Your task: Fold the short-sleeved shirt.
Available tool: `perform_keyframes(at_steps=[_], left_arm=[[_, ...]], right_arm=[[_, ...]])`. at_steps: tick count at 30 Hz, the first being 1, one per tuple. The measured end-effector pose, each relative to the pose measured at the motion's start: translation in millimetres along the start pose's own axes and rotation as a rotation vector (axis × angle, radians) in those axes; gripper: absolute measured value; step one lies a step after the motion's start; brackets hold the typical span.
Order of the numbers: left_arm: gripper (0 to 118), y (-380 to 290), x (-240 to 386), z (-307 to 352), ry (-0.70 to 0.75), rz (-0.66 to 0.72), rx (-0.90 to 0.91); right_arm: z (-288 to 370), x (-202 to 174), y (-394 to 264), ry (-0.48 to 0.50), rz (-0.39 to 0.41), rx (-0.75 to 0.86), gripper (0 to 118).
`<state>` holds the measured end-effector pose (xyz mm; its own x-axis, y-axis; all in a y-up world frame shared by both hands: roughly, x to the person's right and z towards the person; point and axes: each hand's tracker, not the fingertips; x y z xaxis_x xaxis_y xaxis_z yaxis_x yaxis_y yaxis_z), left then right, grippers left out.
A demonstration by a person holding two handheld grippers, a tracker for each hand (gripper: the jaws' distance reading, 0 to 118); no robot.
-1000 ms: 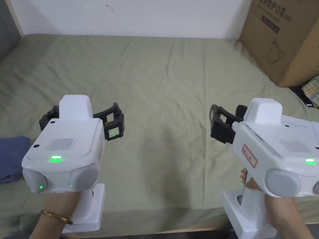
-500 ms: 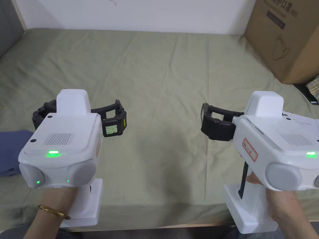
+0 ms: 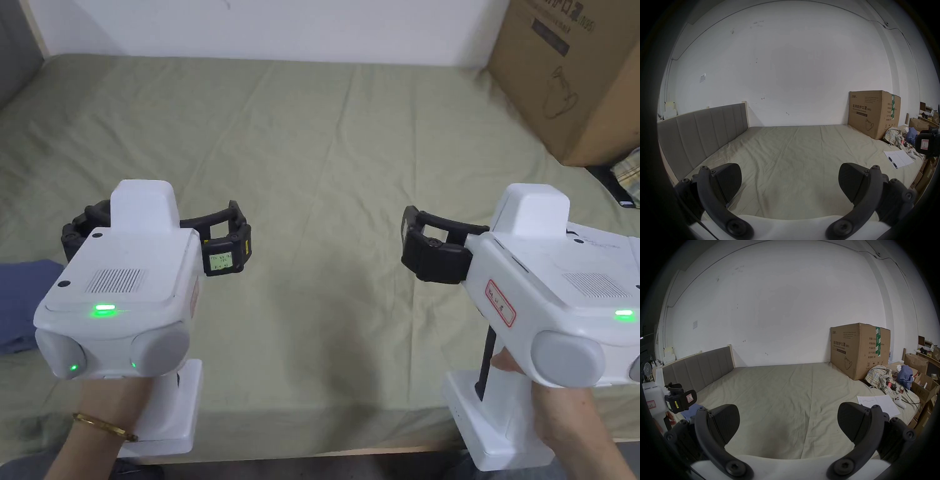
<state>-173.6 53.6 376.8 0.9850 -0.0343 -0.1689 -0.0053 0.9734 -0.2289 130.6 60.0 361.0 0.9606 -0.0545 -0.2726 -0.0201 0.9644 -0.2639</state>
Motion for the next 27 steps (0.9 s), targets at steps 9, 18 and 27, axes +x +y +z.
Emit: perform_keyframes(at_steps=[9,18,27], left_arm=[[118,0.3,0.3,-0.8,-0.006,-0.002,-0.003],[118,0.5,0.5,-3.4,-0.007,-0.004,-0.004],[118,-0.4,2.1,-4.6,-0.010,-0.012,-0.005]], right_arm=[[0.1,-4.4,1.9,0.018,-0.057,0.003,118],[-0.1,-3.7,3.0,0.020,-0.067,0.001,118],[-0.4,-2.3,3.0,0.010,-0.015,0.009,118]])
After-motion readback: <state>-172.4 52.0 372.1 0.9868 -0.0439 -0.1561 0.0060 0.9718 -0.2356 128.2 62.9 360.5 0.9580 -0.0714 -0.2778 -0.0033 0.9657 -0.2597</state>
